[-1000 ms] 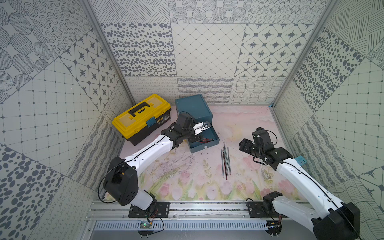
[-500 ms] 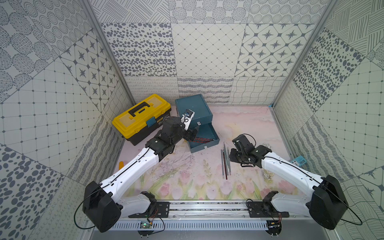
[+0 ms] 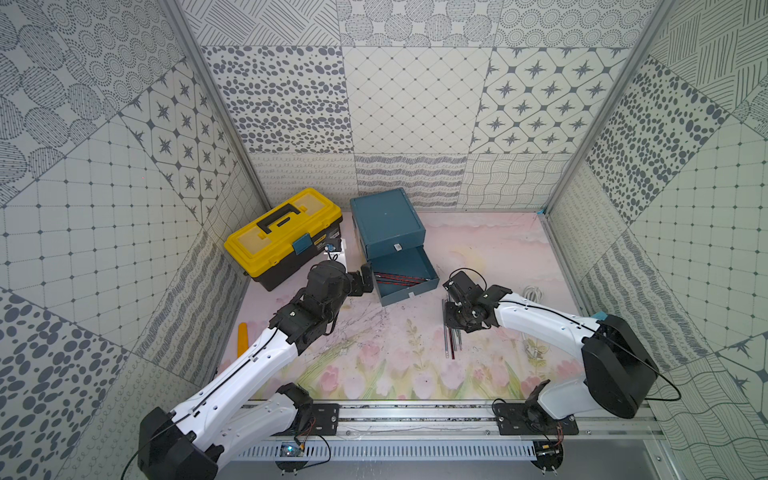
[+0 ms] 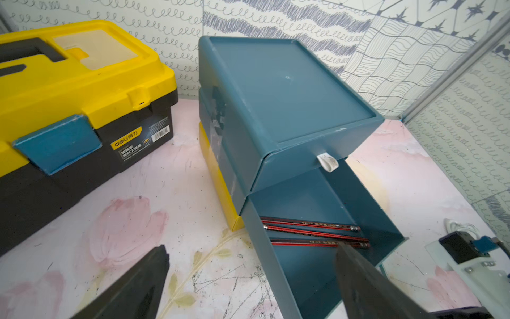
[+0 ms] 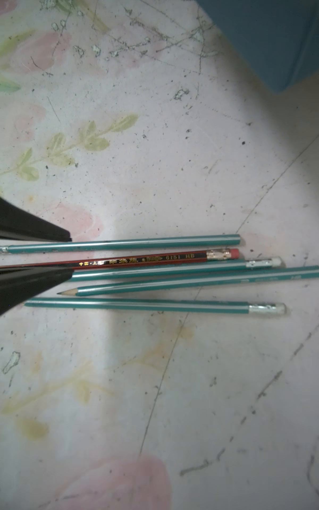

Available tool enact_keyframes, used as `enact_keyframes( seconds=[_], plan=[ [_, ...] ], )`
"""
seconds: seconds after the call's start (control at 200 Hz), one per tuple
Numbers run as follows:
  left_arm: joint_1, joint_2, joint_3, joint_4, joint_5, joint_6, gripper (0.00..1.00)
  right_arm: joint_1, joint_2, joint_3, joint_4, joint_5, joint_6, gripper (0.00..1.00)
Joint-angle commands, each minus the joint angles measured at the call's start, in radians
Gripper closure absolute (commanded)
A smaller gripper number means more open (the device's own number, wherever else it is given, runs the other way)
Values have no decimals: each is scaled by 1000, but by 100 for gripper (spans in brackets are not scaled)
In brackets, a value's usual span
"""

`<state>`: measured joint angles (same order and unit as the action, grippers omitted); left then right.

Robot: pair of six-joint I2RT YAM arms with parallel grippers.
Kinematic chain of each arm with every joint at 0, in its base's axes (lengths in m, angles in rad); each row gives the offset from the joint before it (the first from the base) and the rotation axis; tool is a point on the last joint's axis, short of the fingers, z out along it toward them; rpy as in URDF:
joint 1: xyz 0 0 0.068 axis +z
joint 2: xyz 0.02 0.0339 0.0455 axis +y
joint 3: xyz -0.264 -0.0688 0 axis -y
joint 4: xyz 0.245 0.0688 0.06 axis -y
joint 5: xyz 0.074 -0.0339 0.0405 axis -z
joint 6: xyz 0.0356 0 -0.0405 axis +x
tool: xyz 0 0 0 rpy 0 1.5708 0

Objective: Please place the pencils in the drawer according to their color
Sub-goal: Place the pencil in the drawer, then pick up the pencil from the center of the board.

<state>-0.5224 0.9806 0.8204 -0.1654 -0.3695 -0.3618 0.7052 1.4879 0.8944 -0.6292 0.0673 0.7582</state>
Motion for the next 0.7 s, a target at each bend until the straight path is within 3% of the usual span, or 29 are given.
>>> enact_keyframes(
  seconds=[0.0, 0.385, 0.69],
  plan=[
    [19, 0, -23, -22, -101, -122, 1, 7, 43, 35, 36, -14, -11, 78],
    [147, 7, -98, -41, 17, -257, 1, 7, 136, 69, 34, 20, -9, 82],
    [178, 21, -118, -33, 73, -282, 1, 6, 166, 72, 16, 45, -9, 83]
  ],
)
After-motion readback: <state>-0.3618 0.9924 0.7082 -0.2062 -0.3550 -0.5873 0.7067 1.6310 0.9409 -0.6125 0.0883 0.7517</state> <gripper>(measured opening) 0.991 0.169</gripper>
